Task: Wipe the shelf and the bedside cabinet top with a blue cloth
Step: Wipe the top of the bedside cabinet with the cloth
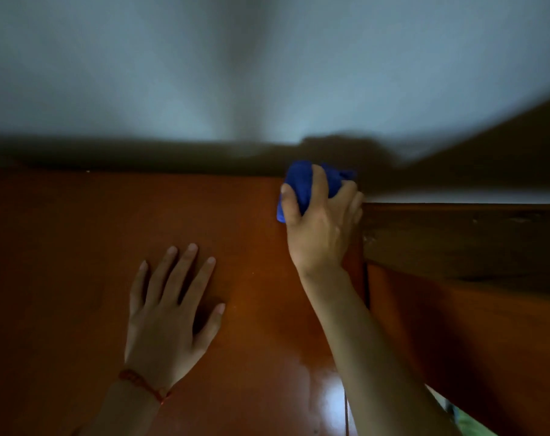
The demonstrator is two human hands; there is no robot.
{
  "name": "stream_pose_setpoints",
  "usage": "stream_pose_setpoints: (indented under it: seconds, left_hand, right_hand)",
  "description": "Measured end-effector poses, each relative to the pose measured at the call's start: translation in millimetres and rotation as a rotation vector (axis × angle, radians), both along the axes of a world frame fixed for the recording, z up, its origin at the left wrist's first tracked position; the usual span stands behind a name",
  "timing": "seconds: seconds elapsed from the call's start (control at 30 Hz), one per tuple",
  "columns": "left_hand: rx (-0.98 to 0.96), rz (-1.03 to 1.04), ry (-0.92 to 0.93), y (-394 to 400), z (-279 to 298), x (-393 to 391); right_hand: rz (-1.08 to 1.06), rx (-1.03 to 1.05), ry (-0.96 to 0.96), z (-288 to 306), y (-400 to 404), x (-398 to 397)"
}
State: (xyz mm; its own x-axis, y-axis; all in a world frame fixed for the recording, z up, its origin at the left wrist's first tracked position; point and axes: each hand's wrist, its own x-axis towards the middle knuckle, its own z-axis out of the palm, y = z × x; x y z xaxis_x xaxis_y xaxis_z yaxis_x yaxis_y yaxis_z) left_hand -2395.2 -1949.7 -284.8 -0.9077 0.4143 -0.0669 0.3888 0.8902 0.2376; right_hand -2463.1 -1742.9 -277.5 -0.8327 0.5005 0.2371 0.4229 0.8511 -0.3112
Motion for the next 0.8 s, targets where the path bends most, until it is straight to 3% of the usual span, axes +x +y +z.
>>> stream_pose_setpoints:
  seconds: [0.1,0.27,0.4,0.57,0.7,0.8]
  left_hand:
    - [-0.001,-0.003,0.008,-1.6,-0.9,0.0]
    - [0.019,0.004,0.027,-1.0,-2.5,0.3]
    - [0.028,-0.001,0.028,-3.2,-4.0,0.5]
    - [0.051,0.001,0.037,-2.1,-4.2,1.1]
    - [0.062,-0.011,0.086,-2.2,-4.2,0.3]
    - [0.061,-0.012,0.085,-4.0,-1.7,-1.0]
  right_hand:
    - [0.143,0.032,-0.014,2.0,15.2,4.4]
    - [-0.128,-0.049,-0.004,-0.7,4.9,6.1]
    - [0.152,0.007,-0.046,0.7,-14.4,-3.1]
    - [-0.019,-0.067,-0.019,3.0,11.6,10.7]
    - [0.091,-0.062,-0.029,1.9,0.2,-1.2]
    - [0.088,-0.111,-0.042,4.1,-5.3,42.9]
